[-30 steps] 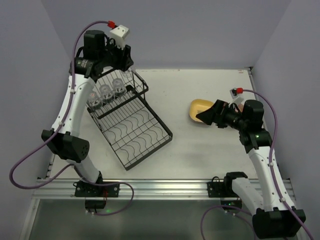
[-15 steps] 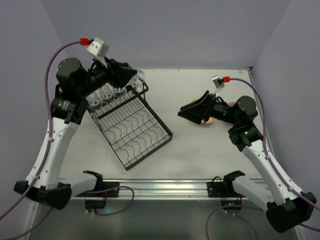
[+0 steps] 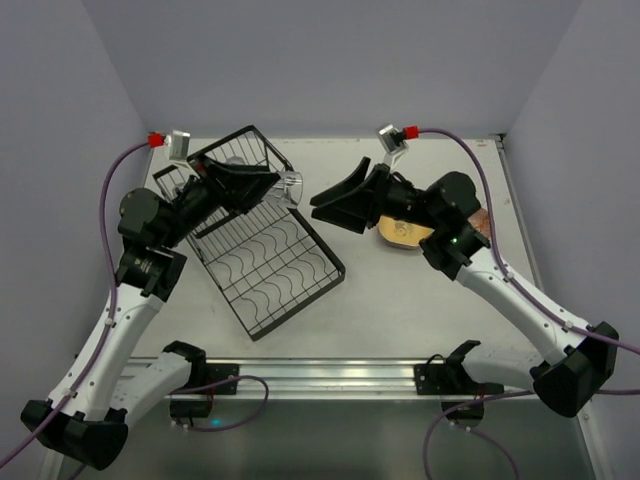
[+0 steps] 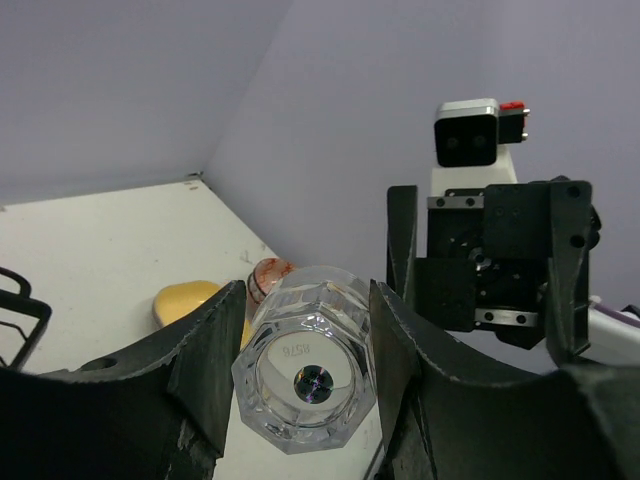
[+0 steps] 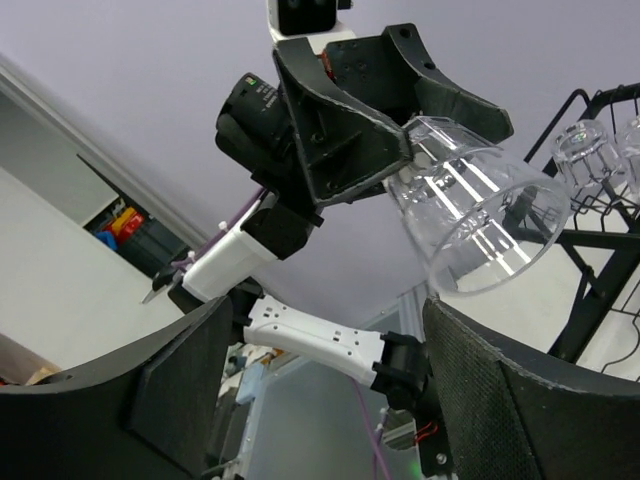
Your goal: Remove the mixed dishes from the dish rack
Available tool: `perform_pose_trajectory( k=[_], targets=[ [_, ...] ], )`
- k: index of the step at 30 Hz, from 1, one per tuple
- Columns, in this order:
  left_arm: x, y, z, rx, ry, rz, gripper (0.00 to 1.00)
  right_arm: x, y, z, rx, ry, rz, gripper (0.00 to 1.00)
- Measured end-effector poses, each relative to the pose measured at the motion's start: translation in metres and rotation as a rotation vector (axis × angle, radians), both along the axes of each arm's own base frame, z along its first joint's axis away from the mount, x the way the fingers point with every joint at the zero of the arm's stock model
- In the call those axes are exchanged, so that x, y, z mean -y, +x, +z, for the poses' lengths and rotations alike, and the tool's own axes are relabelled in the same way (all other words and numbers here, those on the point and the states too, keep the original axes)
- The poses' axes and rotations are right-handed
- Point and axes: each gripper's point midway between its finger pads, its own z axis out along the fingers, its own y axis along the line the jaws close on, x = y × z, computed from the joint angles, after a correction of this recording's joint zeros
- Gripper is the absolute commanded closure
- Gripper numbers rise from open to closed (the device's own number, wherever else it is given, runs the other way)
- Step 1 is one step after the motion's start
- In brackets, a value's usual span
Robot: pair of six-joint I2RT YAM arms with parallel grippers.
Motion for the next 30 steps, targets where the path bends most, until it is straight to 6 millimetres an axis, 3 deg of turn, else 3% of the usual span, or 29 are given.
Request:
perform_pose_trajectory(
  k=[5,12,13,15,16,17,21,22,23,25,26,27,29,30],
  targets=[
    [0.007,-0.011,0.009,0.003,-0.067,-0.049,1.0,-0.019,-0.001,-0.005,-0.019,-0.008,0.033,0.31],
    [0.009,-0.02,0.012,0.011,-0.116,-0.088,1.0,-0.024,0.002,-0.005,-0.01,-0.005,0.016,0.4],
    [0.009,-0.021,0.011,0.007,-0.12,-0.09,1.0,-0.024,0.002,-0.005,-0.006,-0.005,0.015,0.47],
    [0.009,-0.021,0.01,-0.001,-0.126,-0.093,1.0,-0.025,0.001,-0.002,0.005,-0.001,0.018,0.52],
    [0.01,-0.021,0.009,-0.002,-0.13,-0.095,1.0,-0.026,0.001,0.001,0.012,0.003,0.021,0.65],
    [0.01,-0.021,0.009,-0.002,-0.133,-0.097,1.0,-0.028,0.0,0.003,0.024,0.007,0.026,0.7],
    [0.011,-0.027,0.015,0.016,-0.16,-0.118,1.0,-0.037,0.001,0.002,0.025,0.006,0.04,0.8],
    [0.012,-0.028,0.015,0.015,-0.163,-0.123,1.0,-0.039,0.001,0.0,0.023,0.005,0.046,0.95],
    [0.012,-0.028,0.014,0.01,-0.165,-0.125,1.0,-0.04,0.002,-0.001,0.027,0.003,0.045,1.0],
    [0.012,-0.028,0.014,0.001,-0.174,-0.128,1.0,-0.041,0.002,-0.001,0.027,0.005,0.042,1.0],
    [0.012,-0.028,0.014,-0.001,-0.176,-0.127,0.95,-0.041,0.002,0.0,0.032,0.006,0.04,1.0],
    [0.012,-0.028,0.014,0.0,-0.176,-0.127,0.7,-0.041,0.003,0.0,0.035,0.007,0.033,1.0],
    [0.012,-0.028,0.014,0.004,-0.172,-0.124,0.39,-0.04,0.004,0.0,0.041,0.002,0.011,1.0],
    [0.011,-0.027,0.013,0.0,-0.163,-0.115,0.01,-0.038,0.003,-0.001,0.04,-0.005,-0.002,1.0]
  ],
)
